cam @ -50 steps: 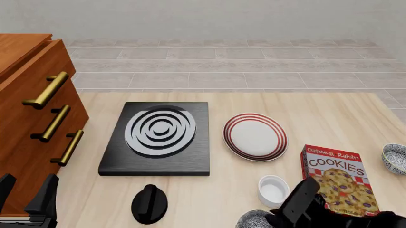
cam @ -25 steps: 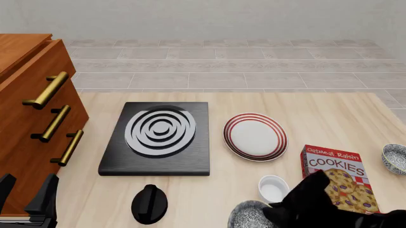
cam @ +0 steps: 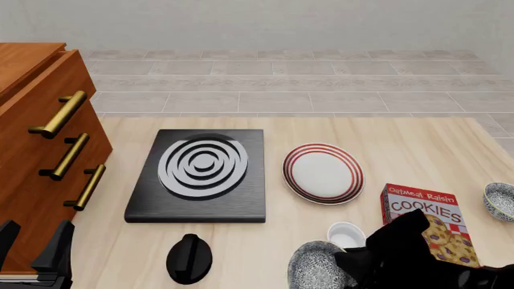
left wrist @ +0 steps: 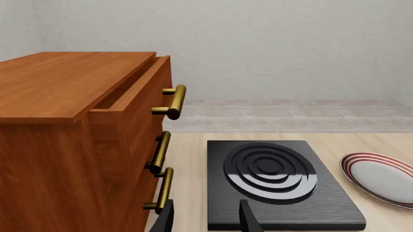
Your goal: Pick the akita bowl next to the ramekin and place it on the plate.
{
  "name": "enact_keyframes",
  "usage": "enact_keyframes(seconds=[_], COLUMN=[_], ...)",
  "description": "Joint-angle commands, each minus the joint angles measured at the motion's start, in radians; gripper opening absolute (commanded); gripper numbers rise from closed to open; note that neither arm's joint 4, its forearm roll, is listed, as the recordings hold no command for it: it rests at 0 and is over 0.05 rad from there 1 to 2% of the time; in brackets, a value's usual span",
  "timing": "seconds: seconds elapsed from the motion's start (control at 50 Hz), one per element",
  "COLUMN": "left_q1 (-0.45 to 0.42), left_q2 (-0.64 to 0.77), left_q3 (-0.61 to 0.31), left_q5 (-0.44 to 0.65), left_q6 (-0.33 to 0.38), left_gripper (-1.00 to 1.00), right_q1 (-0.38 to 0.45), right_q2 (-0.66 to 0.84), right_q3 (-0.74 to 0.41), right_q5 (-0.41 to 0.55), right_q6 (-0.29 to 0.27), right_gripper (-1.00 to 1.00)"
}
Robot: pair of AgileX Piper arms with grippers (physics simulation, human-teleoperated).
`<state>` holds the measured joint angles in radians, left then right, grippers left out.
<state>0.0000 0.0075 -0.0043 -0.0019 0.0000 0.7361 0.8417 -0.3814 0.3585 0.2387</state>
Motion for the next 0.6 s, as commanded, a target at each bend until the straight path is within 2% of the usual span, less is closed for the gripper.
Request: enact_keyframes(seconds=[0.02, 0.36, 0.6], left_q1=[0.0, 0.0, 0.0], left_q2=[0.0, 0.0, 0.0], left_q3=[0.0, 0.0, 0.0], left_q5=[0.0, 0.0, 0.0], left_q6=[0.0, 0.0, 0.0], left_gripper=[1.0, 1.0, 1.0], right_q1=[-0.031, -0.076, -0.117], right_q2=[-0.002, 0.008, 0.028], right_q3=[-0.009, -0.021, -0.045], right_q5=[-0.018, -0.051, -0.069], right_q6=[0.022, 0.054, 0.048], right_gripper=[-1.0, -1.0, -1.0])
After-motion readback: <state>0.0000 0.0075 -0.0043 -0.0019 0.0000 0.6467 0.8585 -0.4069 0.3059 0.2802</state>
